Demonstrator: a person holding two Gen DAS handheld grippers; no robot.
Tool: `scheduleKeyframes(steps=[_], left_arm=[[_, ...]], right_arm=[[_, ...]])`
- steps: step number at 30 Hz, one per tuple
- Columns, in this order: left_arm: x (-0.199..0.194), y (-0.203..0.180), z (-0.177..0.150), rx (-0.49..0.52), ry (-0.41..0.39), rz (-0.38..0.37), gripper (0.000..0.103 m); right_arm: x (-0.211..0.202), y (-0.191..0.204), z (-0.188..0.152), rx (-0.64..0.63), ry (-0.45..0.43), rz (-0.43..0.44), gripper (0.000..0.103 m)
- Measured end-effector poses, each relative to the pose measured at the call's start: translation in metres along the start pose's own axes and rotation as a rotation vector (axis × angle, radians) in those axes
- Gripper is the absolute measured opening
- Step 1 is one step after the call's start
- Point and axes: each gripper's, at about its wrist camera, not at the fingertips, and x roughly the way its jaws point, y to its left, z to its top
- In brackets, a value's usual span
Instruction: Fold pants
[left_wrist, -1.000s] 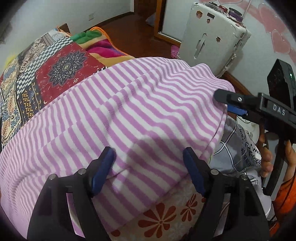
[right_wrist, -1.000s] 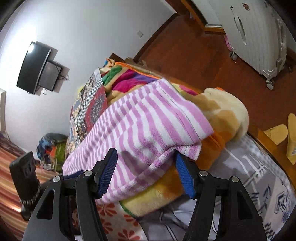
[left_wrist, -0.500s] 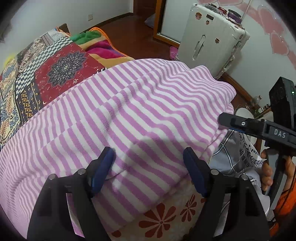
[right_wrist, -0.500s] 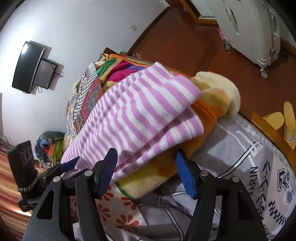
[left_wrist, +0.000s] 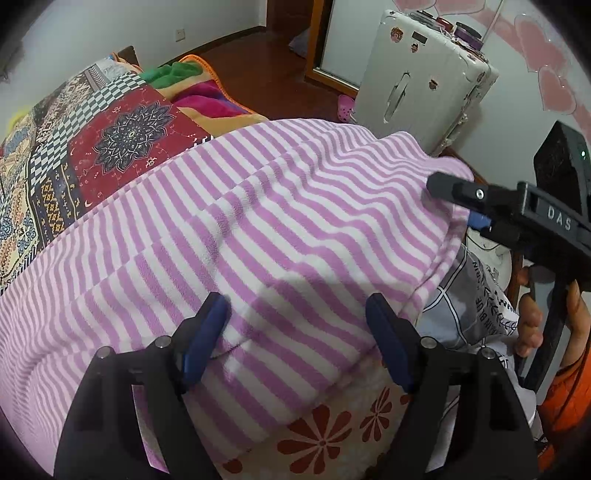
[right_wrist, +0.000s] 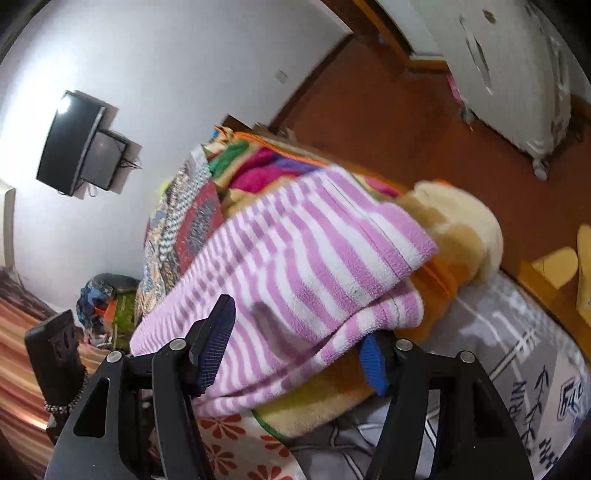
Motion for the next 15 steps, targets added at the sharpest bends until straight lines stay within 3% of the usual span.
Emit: scheduleKeyframes(steps=[3, 5, 8, 15], left_arm=[[0.0, 0.0, 0.0, -0.001, -0.002, 0.0, 0.078], [-0.002, 0.001, 0.0, -0.007, -0.007, -0.004, 0.078], [-0.011, 0.005, 0.001, -0.025, -0.034, -0.003, 0.078], [-0.051, 0.029, 0.003, -0.069, -0.141, 0.025, 0.078]], right_arm=[[0.009, 0.003, 0.004, -0.026, 0.002, -0.02, 0.041], [0.016, 0.002, 0.005, -0.034, 0.013, -0.027, 0.021], [0.016, 0.002, 0.007, -0.04, 0.024, -0.014, 0.014], [-0.004, 0.036, 0.01, -0.198, -0.056, -0.046, 0.012]])
